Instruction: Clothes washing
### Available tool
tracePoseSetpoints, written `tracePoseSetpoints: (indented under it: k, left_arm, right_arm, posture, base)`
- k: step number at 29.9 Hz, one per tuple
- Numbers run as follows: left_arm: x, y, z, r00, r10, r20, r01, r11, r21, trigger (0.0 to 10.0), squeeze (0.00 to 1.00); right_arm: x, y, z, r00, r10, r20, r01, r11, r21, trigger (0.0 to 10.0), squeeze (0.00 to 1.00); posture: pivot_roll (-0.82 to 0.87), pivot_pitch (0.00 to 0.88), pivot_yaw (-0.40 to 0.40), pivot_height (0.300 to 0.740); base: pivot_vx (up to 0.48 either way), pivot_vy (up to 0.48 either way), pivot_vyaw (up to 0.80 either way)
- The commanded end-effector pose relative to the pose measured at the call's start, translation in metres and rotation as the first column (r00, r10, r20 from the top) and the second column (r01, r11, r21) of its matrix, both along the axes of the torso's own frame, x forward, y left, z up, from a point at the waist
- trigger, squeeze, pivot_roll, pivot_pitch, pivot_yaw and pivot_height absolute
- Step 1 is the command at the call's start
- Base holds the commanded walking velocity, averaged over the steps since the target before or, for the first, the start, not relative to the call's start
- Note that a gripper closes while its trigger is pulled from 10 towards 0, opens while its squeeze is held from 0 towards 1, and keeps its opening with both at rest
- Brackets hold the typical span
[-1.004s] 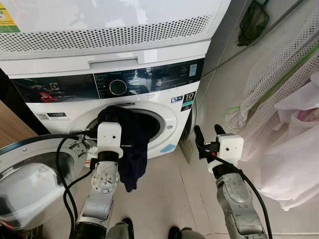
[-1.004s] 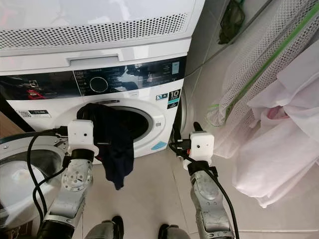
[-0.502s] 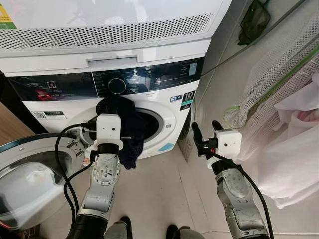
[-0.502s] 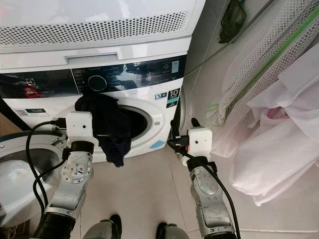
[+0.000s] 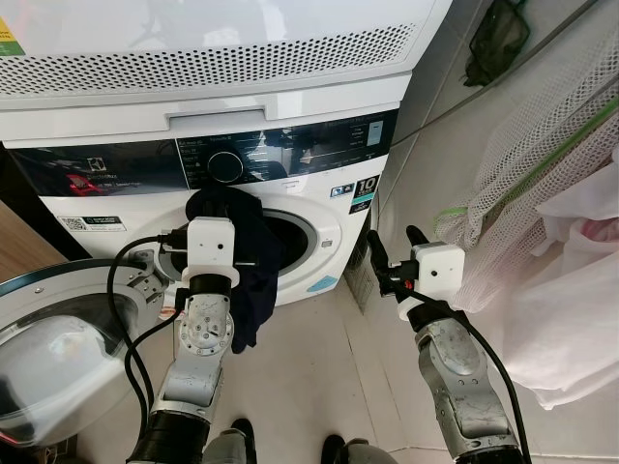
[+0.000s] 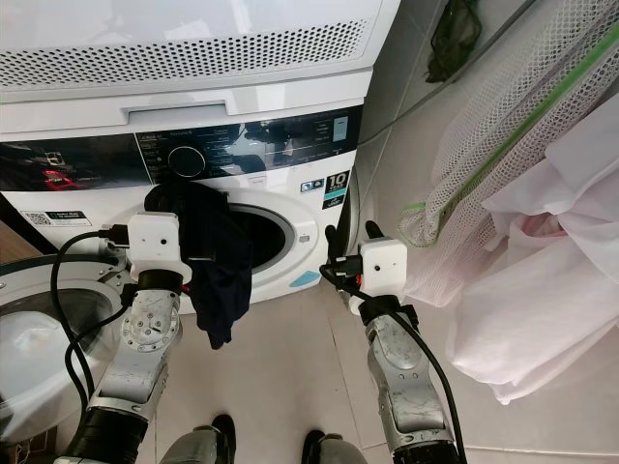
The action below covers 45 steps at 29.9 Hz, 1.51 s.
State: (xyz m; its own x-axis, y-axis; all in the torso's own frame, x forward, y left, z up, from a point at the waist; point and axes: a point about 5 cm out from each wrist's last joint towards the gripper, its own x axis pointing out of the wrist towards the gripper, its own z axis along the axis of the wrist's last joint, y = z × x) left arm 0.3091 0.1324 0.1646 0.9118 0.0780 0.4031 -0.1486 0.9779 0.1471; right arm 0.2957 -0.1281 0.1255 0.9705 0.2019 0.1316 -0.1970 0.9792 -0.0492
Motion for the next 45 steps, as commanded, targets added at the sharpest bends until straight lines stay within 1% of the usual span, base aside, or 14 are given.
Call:
tracePoseSetpoints:
  k: [1, 10, 25, 29, 30, 36, 45]
  left_arm:
    - [-0.0003, 0.0002, 0.0004, 1.0, 0.008, 0.0, -0.008, 1.0, -0.015, 10.0, 0.0]
    - [-0.0013, -0.001, -0.0001, 1.0, 0.004, -0.002, -0.004, 1.0, -0.016, 10.0, 0.0]
    - [-0.0021, -0.0022, 0.0007, 1.0, 0.004, 0.004, -0.004, 1.0, -0.016, 10.0, 0.0]
    - [-0.0017, -0.002, 0.0008, 1.0, 0.007, 0.004, -0.007, 1.0, -0.018, 10.0, 0.0]
    - [-0.0017, -0.002, 0.0008, 1.0, 0.007, 0.004, -0.007, 1.0, -0.018, 10.0, 0.0]
    - [-0.0016, -0.0027, 0.001, 1.0, 0.008, 0.005, -0.008, 1.0, -0.021, 10.0, 0.0]
    - [-0.0023, -0.0025, 0.0006, 1.0, 0.01, 0.004, -0.01, 1.0, -0.022, 10.0, 0.0]
  right_arm:
    - [-0.0022, -0.0008, -0.0024, 1.0, 0.005, -0.015, -0.005, 1.0, -0.002, 10.0, 0.0]
    - [-0.0039, 0.0028, -0.0021, 0.999, 0.03, -0.016, -0.031, 0.999, -0.015, 10.0, 0.0]
    - [-0.005, 0.0038, -0.002, 0.999, 0.044, -0.018, -0.044, 0.999, -0.014, 10.0, 0.0]
    - [-0.0051, 0.005, -0.0025, 0.998, 0.057, -0.02, -0.057, 0.998, -0.024, 10.0, 0.0]
    - [-0.0051, 0.005, -0.0025, 0.998, 0.057, -0.02, -0.057, 0.998, -0.024, 10.0, 0.0]
    - [-0.0051, 0.0049, -0.0019, 0.998, 0.064, -0.017, -0.065, 0.997, -0.035, 10.0, 0.0]
    - [-0.007, 0.0058, -0.001, 0.997, 0.082, -0.009, -0.082, 0.996, -0.024, 10.0, 0.0]
  posture:
    - [0.11, 0.253, -0.088, 0.74]
    - [0.1, 0.264, -0.089, 0.74]
    - [0.1, 0.269, -0.091, 0.74]
    - [0.1, 0.265, -0.096, 0.711]
    - [0.1, 0.265, -0.096, 0.711]
    - [0.1, 0.266, -0.098, 0.676]
    - [0.1, 0.27, -0.101, 0.676]
  base:
    - [0.0, 0.0, 0.0]
    - [0.0, 0.0, 0.0]
    - [0.0, 0.0, 0.0]
    - [0.0, 0.0, 0.0]
    - [0.0, 0.0, 0.0]
    - [0.0, 0.0, 0.0]
    - [0.0, 0.0, 0.0]
